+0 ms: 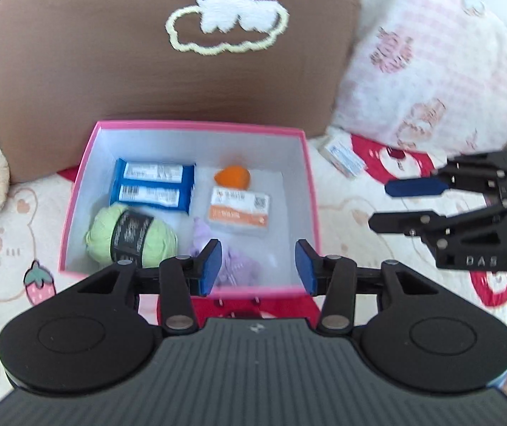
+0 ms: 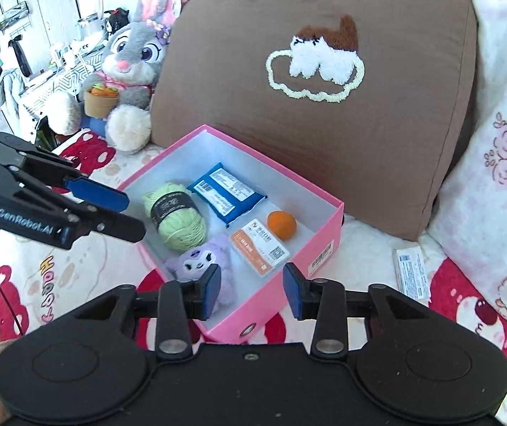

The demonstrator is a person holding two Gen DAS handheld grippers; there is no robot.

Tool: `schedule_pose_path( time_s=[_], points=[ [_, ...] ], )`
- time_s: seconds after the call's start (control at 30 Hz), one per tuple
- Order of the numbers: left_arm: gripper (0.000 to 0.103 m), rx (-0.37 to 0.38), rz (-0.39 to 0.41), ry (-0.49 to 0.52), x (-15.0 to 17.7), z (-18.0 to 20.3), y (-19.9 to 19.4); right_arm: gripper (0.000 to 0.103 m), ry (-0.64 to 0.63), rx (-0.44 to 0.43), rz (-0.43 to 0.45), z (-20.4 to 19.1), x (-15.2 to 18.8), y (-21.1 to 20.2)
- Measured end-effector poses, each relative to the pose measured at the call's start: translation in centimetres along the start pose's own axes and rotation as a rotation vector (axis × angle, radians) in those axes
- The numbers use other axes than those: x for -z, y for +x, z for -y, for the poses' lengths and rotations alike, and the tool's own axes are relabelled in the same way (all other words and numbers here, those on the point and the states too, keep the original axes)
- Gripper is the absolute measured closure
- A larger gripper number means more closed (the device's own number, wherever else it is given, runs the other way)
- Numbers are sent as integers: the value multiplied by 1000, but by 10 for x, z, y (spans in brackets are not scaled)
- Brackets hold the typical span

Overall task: Organize objects
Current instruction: 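Raise the left tool and move toward the white medicine packet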

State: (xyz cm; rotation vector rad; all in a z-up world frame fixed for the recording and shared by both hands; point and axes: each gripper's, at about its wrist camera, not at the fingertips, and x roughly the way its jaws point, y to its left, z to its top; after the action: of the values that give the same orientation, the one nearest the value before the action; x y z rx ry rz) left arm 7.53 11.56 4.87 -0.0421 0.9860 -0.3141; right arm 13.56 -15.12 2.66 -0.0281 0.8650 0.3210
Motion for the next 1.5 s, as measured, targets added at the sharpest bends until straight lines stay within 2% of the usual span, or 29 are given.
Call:
schedule_pose_path(
  time_s=[0.2,0.43,0.57,0.73,0.87,1.0,1.13,1.2,1.27,1.37,1.5],
  points=[
    [53,-8,-20,13,20,14,-21,48,13,10,-9,-8,13,-31],
    [39,-13,-59,34,41,30,-35,20,-17,22,-13,-24,32,-68],
    [31,7,-101,33,53,38,-36,11,-54,43,-16,-35,44,-82],
    [15,20,-116,51,68,53,-33,10,-108,95,-31,-44,59,-90],
    [9,37,-148,24,79,61,-22,10,-178,147,-33,-49,76,-88],
    [8,13,-136,42,83,71,-13,10,-181,130,-20,-44,90,-87],
    [8,11,-93,138,81,89,-6,10,-177,115,24,-33,103,-88],
    [8,7,-73,191,77,98,-2,10,-178,132,43,-27,108,-86],
    [8,9,-71,192,69,104,2,10,-167,145,68,-19,112,-83],
    [8,52,-59,183,50,109,6,10,-138,150,116,-6,118,-79],
    [8,87,-23,199,19,119,9,10,-70,140,223,15,130,-73]
  ],
)
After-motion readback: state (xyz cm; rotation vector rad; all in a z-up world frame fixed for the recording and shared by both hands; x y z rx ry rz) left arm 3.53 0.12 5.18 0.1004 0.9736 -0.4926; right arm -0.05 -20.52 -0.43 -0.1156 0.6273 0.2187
